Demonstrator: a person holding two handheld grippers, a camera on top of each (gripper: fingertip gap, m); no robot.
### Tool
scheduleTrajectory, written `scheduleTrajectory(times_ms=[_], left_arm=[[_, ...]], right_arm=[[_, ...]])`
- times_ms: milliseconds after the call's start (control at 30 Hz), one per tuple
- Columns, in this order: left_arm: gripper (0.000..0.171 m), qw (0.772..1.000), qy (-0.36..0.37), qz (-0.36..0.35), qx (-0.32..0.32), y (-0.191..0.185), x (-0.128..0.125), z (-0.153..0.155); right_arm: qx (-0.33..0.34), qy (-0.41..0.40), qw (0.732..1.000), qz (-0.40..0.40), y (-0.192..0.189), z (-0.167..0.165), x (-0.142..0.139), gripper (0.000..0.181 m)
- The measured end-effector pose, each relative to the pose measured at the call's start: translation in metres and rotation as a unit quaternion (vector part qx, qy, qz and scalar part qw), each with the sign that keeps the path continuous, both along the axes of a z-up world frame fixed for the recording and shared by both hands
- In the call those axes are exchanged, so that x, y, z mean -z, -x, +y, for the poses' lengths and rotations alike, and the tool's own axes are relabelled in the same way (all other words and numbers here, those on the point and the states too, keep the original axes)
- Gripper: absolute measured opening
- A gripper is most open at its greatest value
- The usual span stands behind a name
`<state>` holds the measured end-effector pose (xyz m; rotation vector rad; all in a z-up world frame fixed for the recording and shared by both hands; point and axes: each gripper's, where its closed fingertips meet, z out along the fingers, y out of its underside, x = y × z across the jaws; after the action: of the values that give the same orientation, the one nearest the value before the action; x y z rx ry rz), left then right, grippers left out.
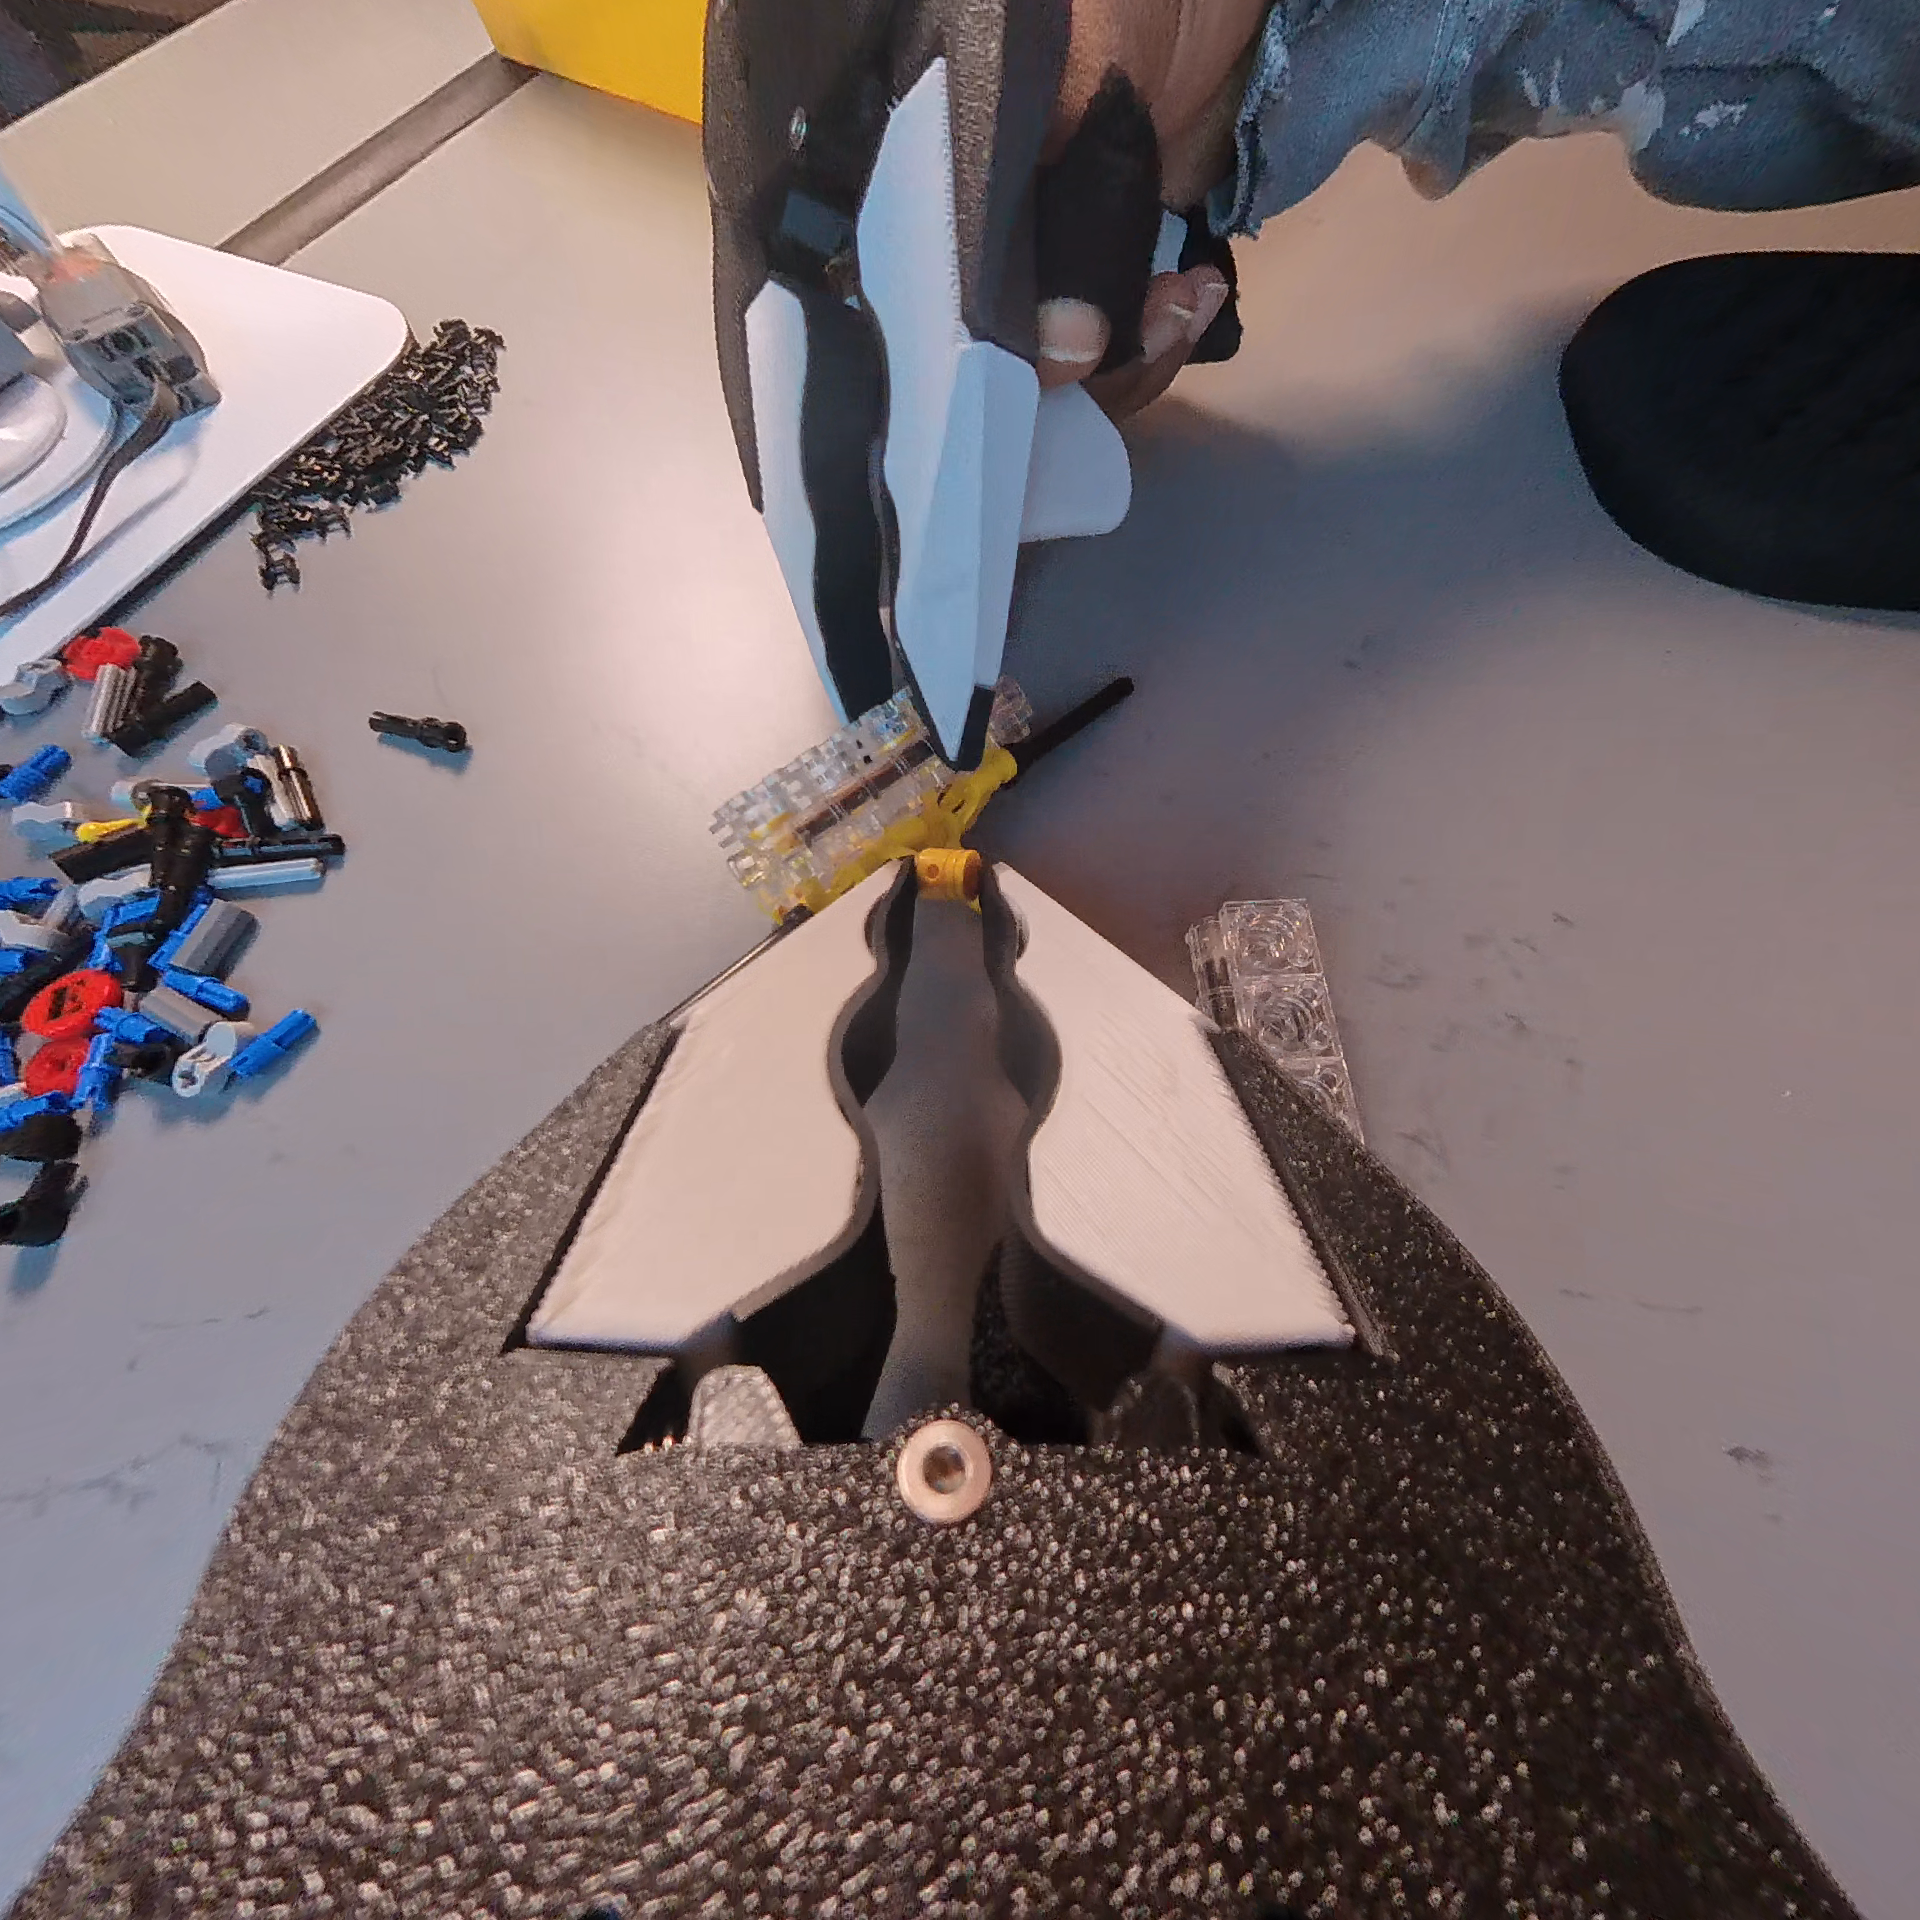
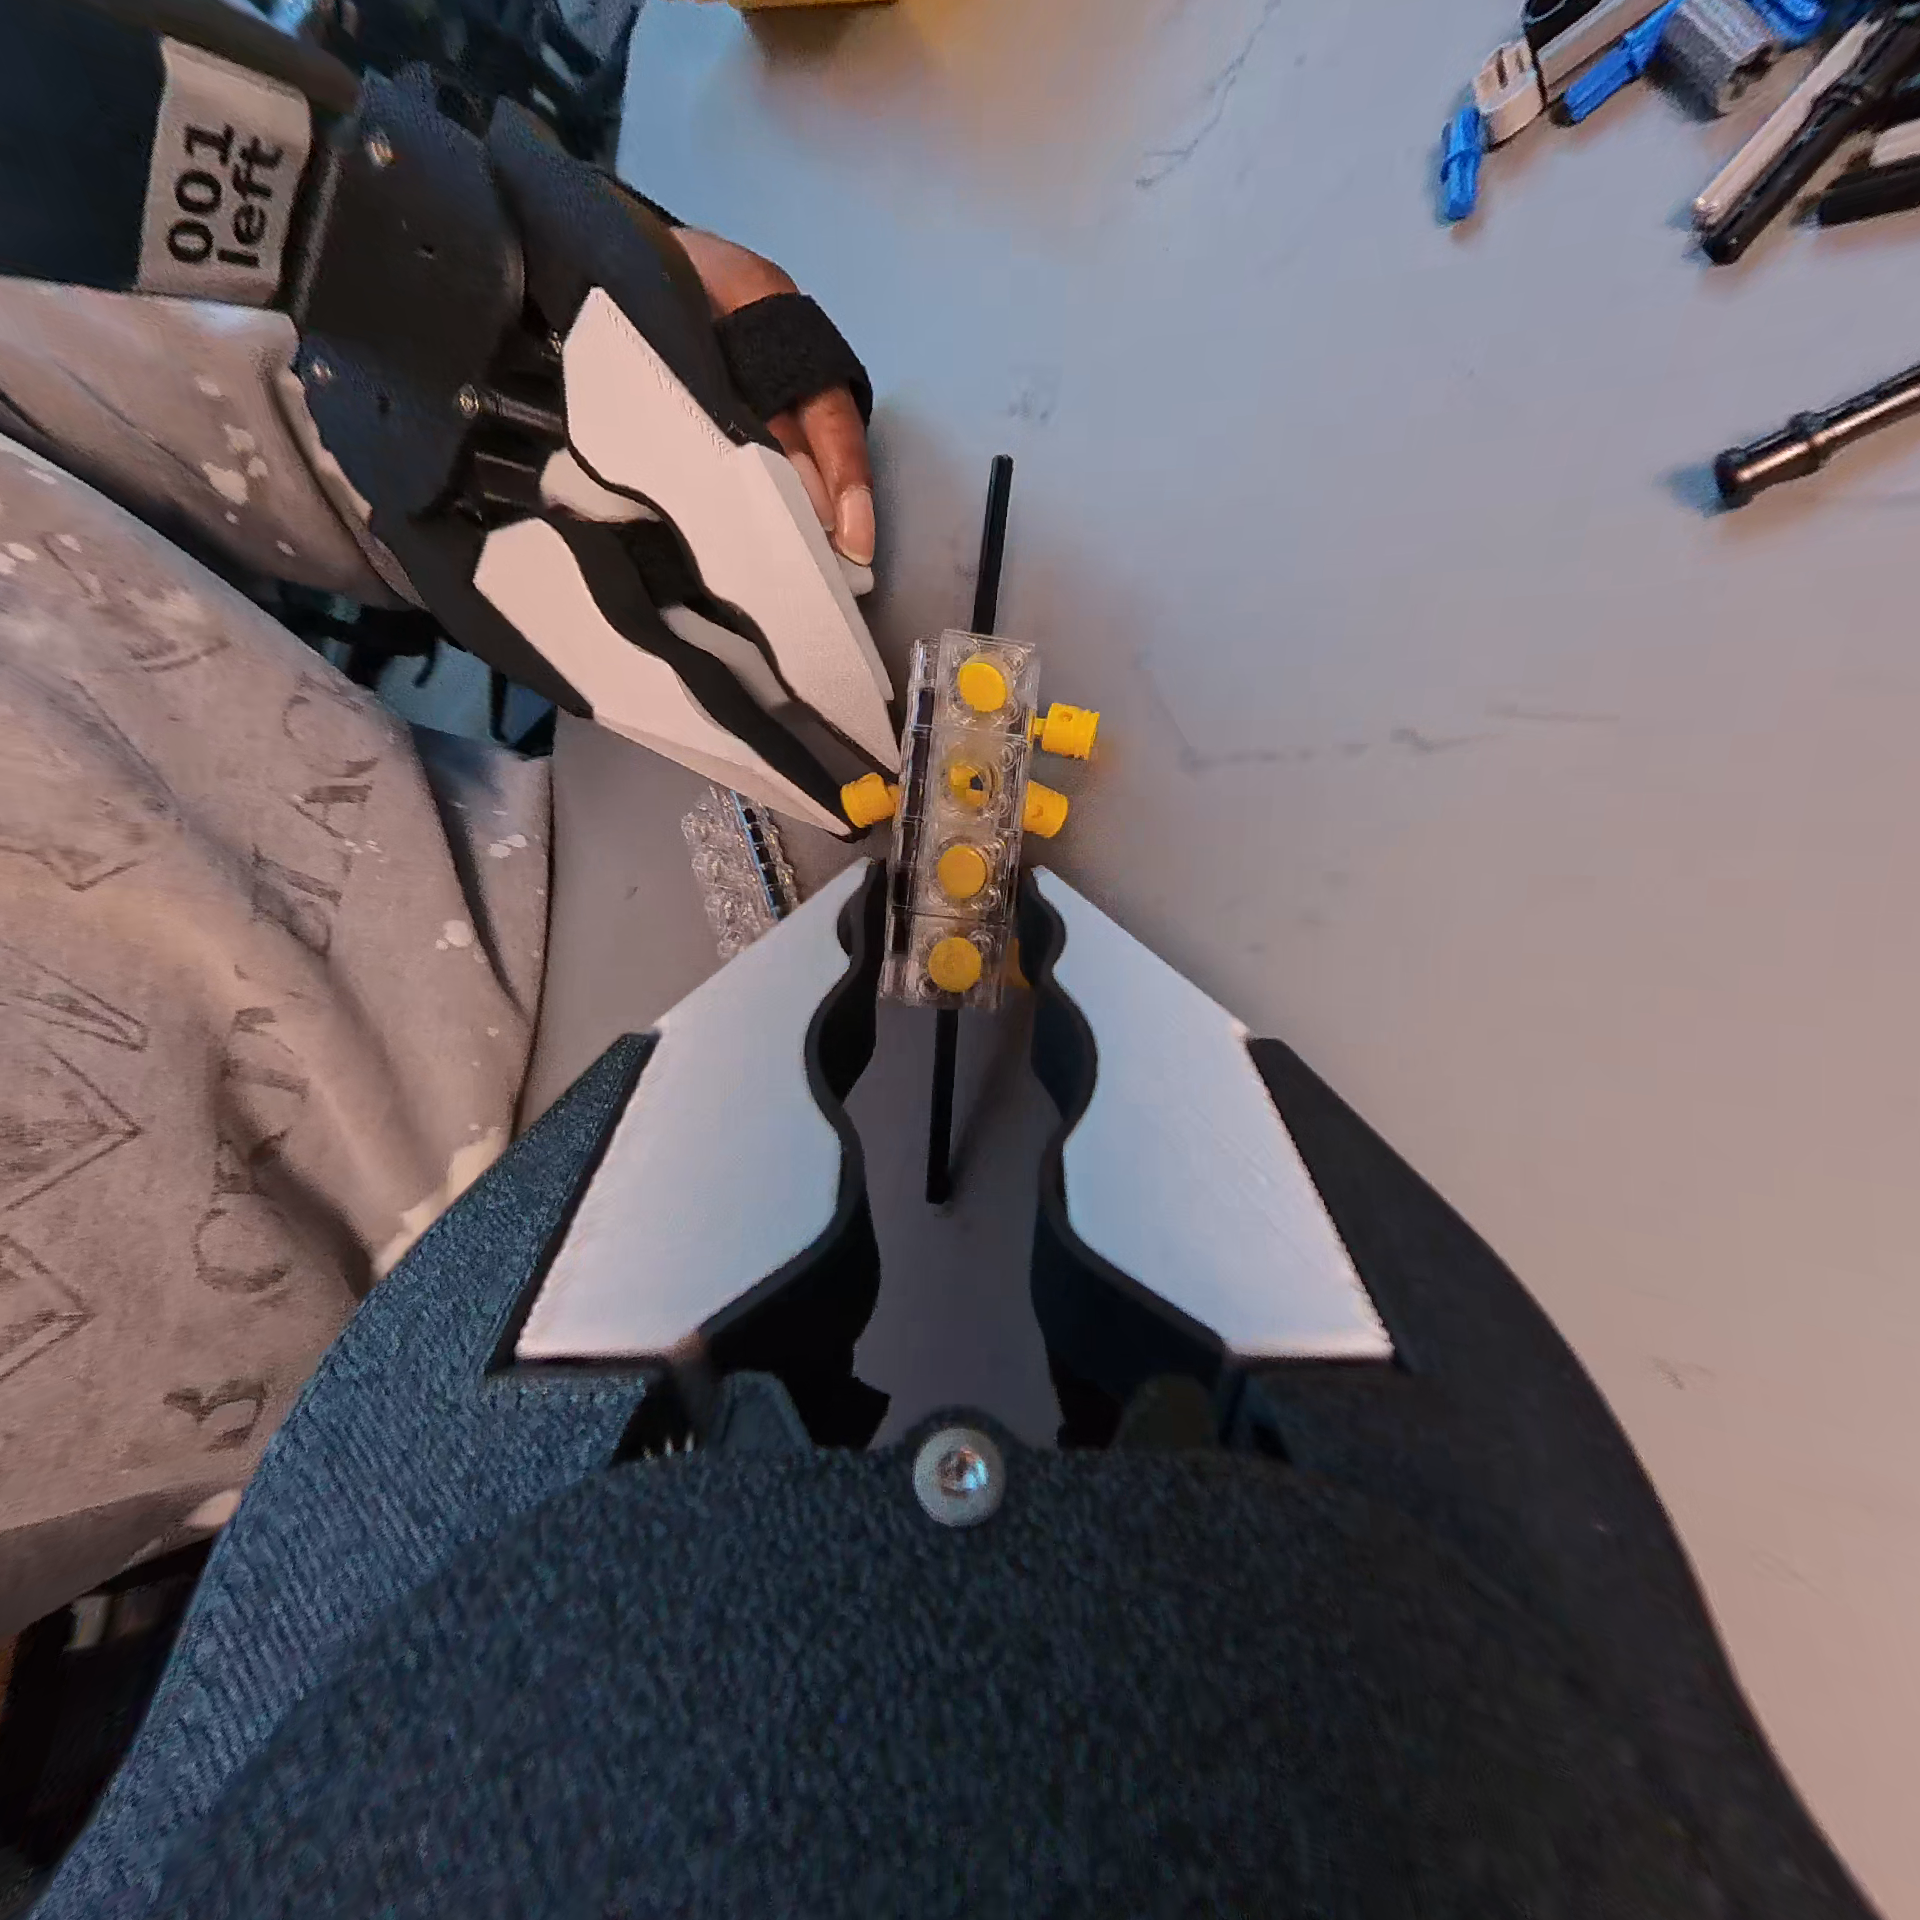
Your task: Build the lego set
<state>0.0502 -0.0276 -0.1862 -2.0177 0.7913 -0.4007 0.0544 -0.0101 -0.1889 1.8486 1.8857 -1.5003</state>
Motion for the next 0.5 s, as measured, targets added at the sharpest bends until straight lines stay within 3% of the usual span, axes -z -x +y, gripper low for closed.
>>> scheduleTrajectory(times_ms=[167,333,400,500], left_arm=[[0.011,0.999,0.038,-0.026,0.006,-0.0025,0.0020,-0.0049],[0.011,0.990,0.101,-0.094,0.001,-0.0026,-0.0010,-0.0072],[0.011,0.984,0.129,-0.119,-0.004,-0.0009,-0.0006,-0.0068],[0.011,0.973,0.163,-0.162,-0.012,0.0014,-0.0015,-0.0067]], right_arm=[[-0.014,-0.122,0.992,0.026,0.0001,-0.0011,0.0050,0.027],[-0.025,-0.248,0.967,0.059,0.0038,0.0001,0.0050,0.037],[-0.033,-0.252,0.965,0.063,0.0051,-0.0058,0.0061,0.026],[-0.024,-0.237,0.969,0.067,0.0073,-0.0066,0.0059,0.024]])
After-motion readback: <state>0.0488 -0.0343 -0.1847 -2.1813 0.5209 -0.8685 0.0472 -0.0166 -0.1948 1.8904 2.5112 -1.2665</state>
